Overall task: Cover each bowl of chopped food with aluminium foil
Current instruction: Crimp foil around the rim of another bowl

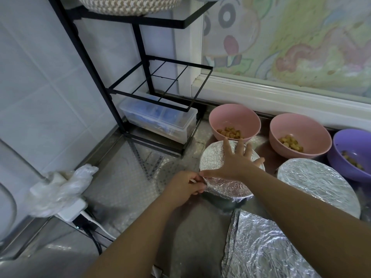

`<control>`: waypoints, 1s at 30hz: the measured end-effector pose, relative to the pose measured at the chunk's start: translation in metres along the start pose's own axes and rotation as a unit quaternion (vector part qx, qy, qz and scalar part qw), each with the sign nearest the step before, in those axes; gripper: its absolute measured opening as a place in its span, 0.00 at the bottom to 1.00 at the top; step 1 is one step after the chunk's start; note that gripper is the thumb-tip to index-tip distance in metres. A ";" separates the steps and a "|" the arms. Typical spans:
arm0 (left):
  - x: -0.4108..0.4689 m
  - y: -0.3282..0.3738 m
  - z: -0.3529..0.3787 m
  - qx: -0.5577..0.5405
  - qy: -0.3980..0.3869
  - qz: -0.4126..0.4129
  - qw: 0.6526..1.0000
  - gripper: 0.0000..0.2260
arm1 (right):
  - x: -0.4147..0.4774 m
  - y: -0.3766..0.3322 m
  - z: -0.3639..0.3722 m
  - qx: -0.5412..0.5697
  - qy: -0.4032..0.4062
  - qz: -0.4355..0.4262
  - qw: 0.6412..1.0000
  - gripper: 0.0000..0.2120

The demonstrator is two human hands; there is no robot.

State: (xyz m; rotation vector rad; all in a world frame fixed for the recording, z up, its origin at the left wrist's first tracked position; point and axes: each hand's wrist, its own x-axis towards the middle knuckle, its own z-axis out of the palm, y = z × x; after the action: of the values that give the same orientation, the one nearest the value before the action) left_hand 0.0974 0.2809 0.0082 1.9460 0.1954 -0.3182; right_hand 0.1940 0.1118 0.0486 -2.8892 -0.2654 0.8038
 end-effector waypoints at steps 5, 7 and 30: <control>0.000 -0.001 0.000 -0.161 -0.034 -0.081 0.983 0.05 | -0.001 -0.001 0.000 0.002 -0.004 0.005 1.000 0.74; 0.001 -0.002 0.000 -0.198 -0.043 -0.112 0.973 0.08 | -0.001 -0.001 0.000 0.002 -0.002 0.005 1.000 0.74; 0.005 0.039 0.095 -0.597 0.334 -0.255 0.684 0.05 | -0.002 0.000 0.002 0.008 0.004 0.008 1.000 0.72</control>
State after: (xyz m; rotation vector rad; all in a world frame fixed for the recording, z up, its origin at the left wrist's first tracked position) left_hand 0.1008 0.1777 0.0064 0.5536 1.1327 0.1964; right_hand 0.1914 0.1114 0.0473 -2.8824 -0.2357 0.7937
